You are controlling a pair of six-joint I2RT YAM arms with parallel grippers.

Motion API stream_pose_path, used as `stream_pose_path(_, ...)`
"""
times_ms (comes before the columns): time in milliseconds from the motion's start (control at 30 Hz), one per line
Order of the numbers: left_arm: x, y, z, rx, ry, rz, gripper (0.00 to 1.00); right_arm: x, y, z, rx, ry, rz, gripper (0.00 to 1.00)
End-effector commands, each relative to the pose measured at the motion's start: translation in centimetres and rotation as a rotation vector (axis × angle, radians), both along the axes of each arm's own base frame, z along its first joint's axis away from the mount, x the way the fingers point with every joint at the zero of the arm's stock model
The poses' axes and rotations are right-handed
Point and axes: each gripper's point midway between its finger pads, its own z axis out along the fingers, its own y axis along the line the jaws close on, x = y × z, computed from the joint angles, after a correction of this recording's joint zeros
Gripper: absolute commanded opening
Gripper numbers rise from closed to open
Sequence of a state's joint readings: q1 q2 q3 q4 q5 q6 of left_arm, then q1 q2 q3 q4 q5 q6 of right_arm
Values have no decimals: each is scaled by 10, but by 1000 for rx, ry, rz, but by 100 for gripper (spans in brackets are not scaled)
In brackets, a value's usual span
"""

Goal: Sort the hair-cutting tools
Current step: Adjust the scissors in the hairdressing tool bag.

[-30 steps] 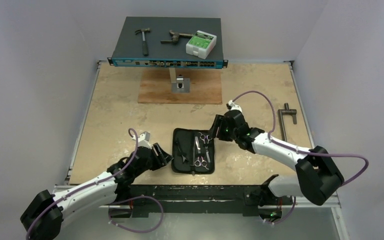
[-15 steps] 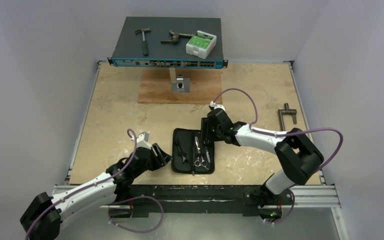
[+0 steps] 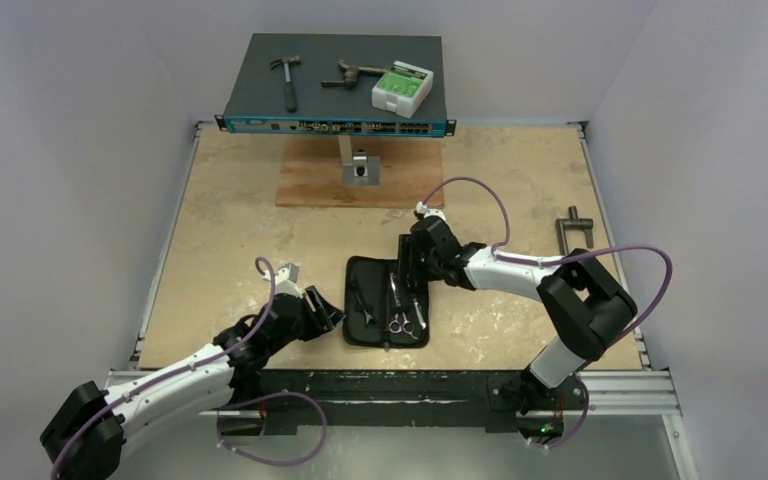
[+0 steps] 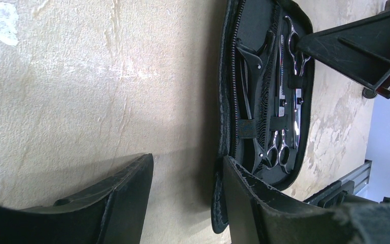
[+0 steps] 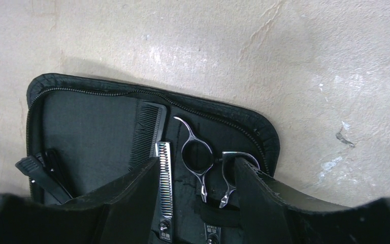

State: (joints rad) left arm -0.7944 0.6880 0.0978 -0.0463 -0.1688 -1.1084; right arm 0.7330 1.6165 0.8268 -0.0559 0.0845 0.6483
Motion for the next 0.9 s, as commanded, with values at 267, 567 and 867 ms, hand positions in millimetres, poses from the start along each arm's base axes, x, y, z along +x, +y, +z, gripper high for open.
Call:
stream_pose_path(267, -7, 12, -20, 82, 53, 10, 53, -2, 16, 8, 48, -15, 11, 53)
stream_pose_path(567, -8, 14, -21, 87, 53, 14, 53, -8, -10, -5, -23, 12, -83, 46)
stream_pose_path(867, -9, 16, -22, 92, 58, 21, 53, -3, -31, -6, -126, -25, -127, 40)
